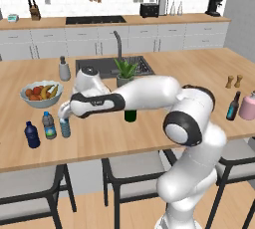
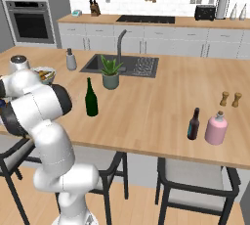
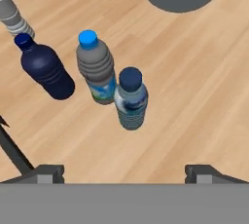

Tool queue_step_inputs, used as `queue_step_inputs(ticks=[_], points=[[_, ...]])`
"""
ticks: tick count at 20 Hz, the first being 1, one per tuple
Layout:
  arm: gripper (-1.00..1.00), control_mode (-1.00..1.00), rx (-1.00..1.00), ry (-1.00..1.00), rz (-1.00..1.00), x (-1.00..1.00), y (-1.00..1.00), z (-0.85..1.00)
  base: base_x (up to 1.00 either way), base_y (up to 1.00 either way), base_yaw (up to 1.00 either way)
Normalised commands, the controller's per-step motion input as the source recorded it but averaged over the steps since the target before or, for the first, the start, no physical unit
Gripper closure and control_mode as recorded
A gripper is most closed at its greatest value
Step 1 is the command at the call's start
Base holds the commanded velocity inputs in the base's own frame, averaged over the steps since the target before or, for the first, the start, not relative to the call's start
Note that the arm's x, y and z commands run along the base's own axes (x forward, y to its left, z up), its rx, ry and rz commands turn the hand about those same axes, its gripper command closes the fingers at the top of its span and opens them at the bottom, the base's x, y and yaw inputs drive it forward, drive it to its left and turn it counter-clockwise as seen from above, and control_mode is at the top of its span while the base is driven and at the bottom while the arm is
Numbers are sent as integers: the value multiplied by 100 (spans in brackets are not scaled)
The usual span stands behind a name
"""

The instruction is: Move the plastic bottles in the middle to the plastics group, and the glass bottles in the middle to the glass group.

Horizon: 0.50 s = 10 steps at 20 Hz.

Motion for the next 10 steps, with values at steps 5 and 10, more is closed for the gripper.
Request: queue_step_inputs(ticks=[5, 10], points=[[-100, -100, 0, 0, -21, -45, -92, 0, 0, 0, 0], [-100, -100, 3, 2, -30, -4, -100, 3, 0, 0, 0]])
